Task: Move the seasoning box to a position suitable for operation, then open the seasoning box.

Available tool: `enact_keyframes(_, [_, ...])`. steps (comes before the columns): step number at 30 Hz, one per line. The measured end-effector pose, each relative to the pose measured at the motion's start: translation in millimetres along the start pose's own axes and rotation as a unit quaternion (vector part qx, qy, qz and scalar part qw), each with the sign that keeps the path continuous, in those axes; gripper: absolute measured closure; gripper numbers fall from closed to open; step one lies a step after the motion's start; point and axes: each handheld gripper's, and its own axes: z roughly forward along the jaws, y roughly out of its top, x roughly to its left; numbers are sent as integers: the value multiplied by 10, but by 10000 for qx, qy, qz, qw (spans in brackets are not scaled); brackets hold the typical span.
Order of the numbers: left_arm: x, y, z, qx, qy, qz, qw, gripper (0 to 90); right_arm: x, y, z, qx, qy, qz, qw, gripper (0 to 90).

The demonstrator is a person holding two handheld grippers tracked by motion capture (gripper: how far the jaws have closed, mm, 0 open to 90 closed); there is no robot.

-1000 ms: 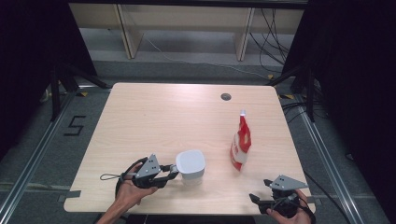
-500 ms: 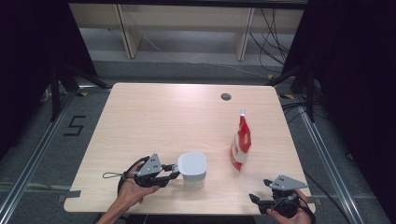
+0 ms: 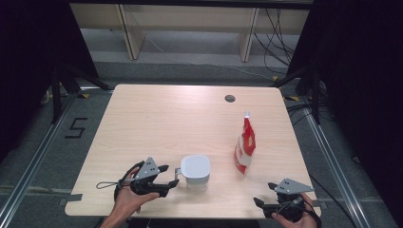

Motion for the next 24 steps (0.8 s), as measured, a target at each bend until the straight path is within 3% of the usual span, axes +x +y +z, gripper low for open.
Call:
enact_keyframes(1, [-9,-4,-70,-55,-61,-111,9999,335,0,-1,4,-19,28,5,10000,236])
enact_keyframes(6, [-28,12,-235,-199,21,-233,9995,287,4,-3,-2,-22,-39,0,10000,236])
enact_keyframes(11, [-39,31,-313,-262,74,-425,9987,278,-3,2,-2,30,63,-12,10000,236])
enact_keyframes(20, [-51,83,-332,-355,64,-510,9980,286,2,2,4,47,79,-11,10000,236])
enact_keyframes(22, [-70,99,-329,-399,32,-528,9978,314,6,6,11,88,151,-22,9998,236])
enact_keyframes(23, [-75,109,-330,-420,-4,-496,9979,314,3,8,7,61,51,-89,9999,236])
enact_keyframes(24, [-85,121,-333,-435,-27,-439,9981,369,0,9,8,82,42,-94,9999,237])
